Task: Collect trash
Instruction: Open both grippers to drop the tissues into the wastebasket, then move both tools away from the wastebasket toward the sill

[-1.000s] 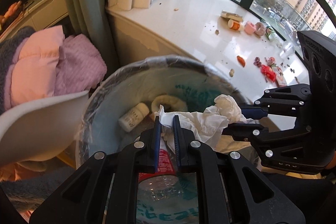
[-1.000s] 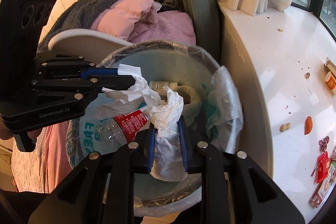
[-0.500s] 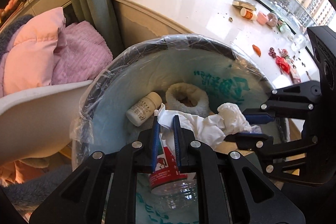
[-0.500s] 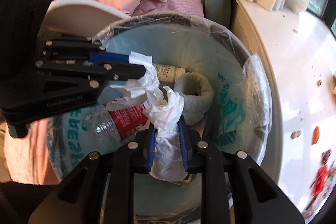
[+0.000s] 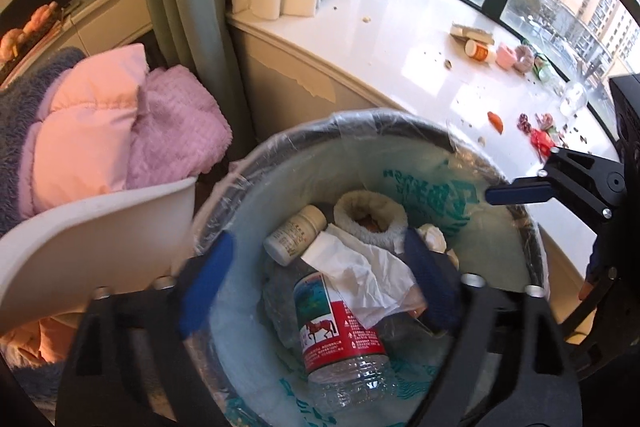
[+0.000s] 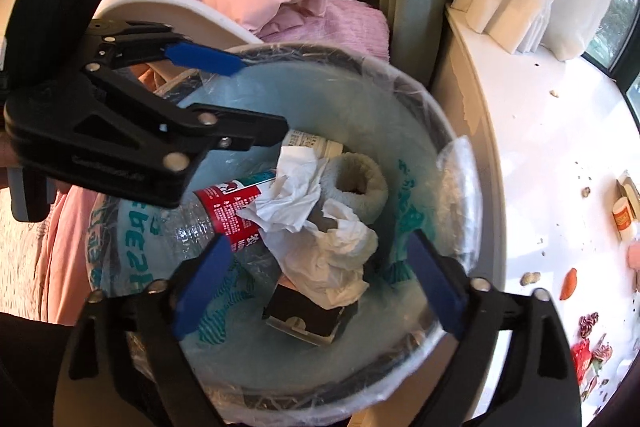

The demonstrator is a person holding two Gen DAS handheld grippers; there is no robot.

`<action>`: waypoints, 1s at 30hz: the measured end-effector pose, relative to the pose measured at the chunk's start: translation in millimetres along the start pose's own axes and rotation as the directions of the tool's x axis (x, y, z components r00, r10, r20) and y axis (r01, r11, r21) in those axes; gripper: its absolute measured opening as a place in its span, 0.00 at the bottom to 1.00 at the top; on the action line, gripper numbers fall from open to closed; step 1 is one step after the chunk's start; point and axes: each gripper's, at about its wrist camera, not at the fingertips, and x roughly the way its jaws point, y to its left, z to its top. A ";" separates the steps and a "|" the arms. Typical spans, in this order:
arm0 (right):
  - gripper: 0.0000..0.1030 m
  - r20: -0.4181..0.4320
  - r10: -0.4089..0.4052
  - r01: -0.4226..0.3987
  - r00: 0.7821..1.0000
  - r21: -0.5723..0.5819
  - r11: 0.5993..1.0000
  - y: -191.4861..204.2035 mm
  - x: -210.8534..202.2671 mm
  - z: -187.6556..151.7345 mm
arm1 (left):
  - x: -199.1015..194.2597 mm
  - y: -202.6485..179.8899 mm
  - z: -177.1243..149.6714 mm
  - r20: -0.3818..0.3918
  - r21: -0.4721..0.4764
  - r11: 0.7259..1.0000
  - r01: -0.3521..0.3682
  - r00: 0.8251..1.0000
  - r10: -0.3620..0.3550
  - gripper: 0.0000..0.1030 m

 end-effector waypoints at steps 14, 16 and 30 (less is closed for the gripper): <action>0.89 0.070 -0.087 0.079 0.994 0.118 0.990 -10.5 -48.0 -23.1 | -36.0 -22.3 7.1 0.107 0.040 0.997 -0.062 0.993 0.057 0.94; 0.89 0.085 -0.107 0.095 0.991 0.139 0.986 -12.5 -57.8 -25.7 | -47.9 -37.3 11.8 0.151 0.094 0.991 -0.097 0.985 0.082 0.94; 0.89 0.166 -0.374 0.288 0.913 0.389 0.875 -47.0 -151.0 -72.5 | -96.2 -123.7 77.5 0.276 0.077 0.984 0.162 0.945 -0.178 0.94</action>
